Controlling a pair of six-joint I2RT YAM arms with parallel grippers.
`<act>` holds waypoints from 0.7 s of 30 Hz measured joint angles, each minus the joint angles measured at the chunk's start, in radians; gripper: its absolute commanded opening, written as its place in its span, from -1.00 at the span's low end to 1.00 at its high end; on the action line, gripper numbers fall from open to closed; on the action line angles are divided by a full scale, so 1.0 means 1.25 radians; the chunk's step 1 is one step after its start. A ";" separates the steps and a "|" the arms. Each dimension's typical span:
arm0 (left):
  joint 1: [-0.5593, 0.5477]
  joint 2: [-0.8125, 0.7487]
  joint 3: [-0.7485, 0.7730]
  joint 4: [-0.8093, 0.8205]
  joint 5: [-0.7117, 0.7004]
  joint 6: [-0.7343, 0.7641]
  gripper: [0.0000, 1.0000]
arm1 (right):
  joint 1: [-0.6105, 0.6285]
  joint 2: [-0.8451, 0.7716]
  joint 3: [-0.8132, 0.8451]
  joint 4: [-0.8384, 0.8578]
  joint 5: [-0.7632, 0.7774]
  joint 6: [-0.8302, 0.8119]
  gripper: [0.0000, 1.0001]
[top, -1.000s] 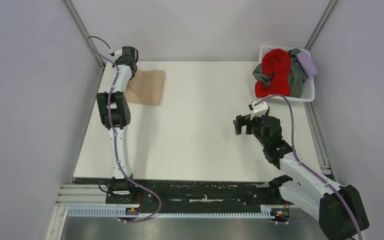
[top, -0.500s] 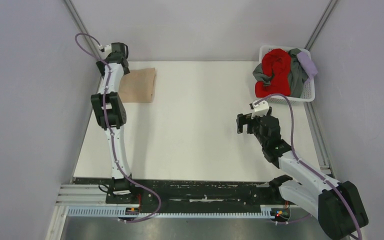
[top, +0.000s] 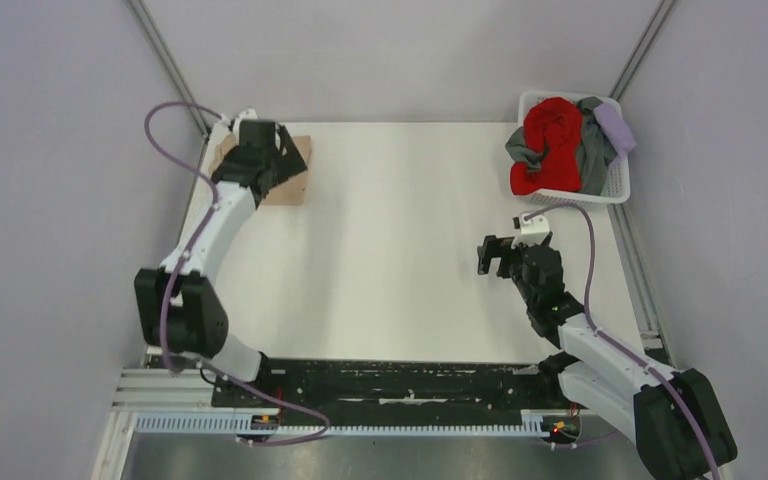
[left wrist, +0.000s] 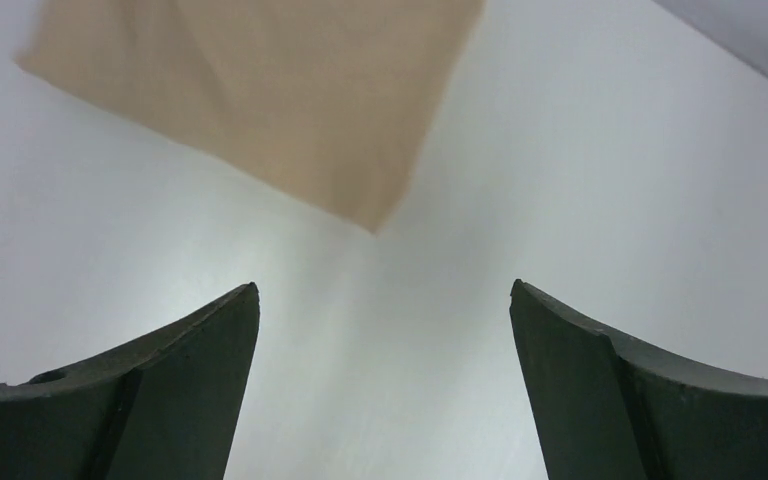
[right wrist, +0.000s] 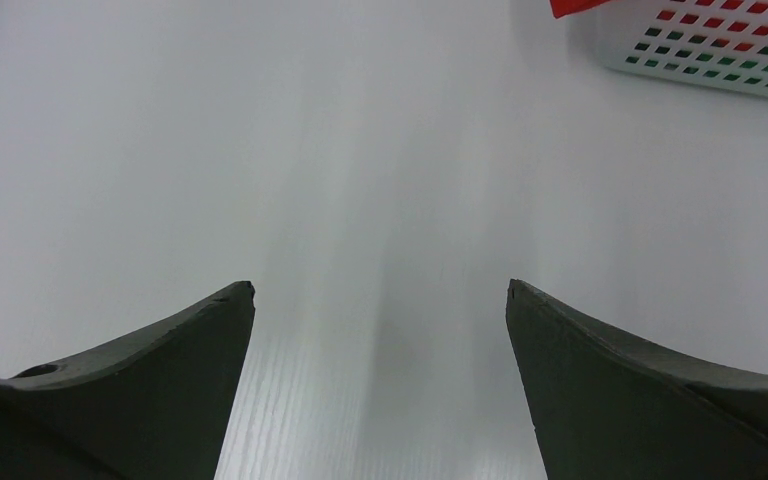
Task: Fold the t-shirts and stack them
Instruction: Reset both arms
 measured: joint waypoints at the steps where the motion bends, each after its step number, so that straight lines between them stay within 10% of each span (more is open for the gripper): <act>1: -0.025 -0.066 -0.088 0.034 0.025 -0.020 0.99 | 0.000 -0.007 -0.009 0.005 -0.004 0.002 0.97; 10: -0.199 -0.514 -0.732 0.346 0.147 -0.056 0.99 | 0.000 -0.076 -0.099 0.023 0.019 0.001 0.97; 21: -0.200 -0.626 -0.832 0.483 0.184 -0.056 0.99 | 0.000 -0.078 -0.147 0.046 0.101 0.035 0.97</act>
